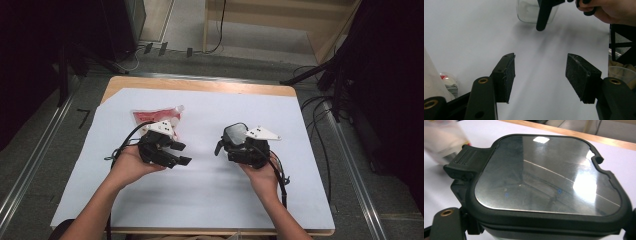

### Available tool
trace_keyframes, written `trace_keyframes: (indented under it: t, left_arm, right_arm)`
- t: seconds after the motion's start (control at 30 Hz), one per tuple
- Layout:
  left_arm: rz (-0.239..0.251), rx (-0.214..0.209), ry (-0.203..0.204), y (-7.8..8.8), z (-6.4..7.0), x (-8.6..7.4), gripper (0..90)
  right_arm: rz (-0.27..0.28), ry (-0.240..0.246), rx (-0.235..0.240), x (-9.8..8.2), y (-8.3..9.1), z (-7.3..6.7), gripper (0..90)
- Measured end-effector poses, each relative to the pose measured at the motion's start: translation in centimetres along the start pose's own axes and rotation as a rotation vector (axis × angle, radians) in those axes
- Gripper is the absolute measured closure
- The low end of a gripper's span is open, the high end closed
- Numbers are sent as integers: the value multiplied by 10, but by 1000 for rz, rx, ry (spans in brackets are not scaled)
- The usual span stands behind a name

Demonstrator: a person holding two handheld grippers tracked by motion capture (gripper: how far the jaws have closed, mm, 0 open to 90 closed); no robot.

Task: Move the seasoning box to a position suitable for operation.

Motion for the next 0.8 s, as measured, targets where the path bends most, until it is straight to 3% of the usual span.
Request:
trace_keyframes:
  t: [0.1, 0.17, 0.3, 0.67, 0.8]
  left_arm:
    - [18, -14, 16, 2, 1, 2, 420]
    - [22, -16, 8, 3, 0, 2, 421]
    - [8, 4, 4, 2, -1, 0, 421]
    - [2, 13, 11, 4, -4, -1, 423]
    - [3, 14, 15, 3, -4, -2, 422]
  right_arm:
    - [-15, 23, 41, -7, 0, -16, 156]
    - [-19, 27, 48, -8, -1, -19, 156]
    - [-33, 75, 88, -14, -8, -38, 156]
    - [-63, 104, 154, -28, -25, -63, 156]
    - [-57, 120, 145, -34, -26, -67, 155]
Point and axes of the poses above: each handheld gripper's, and its own axes: y roughly backward along the jaws, x roughly out of its top, z roughly to its right, the point moved 5 cm from there along -y, roughly forward along the jaws
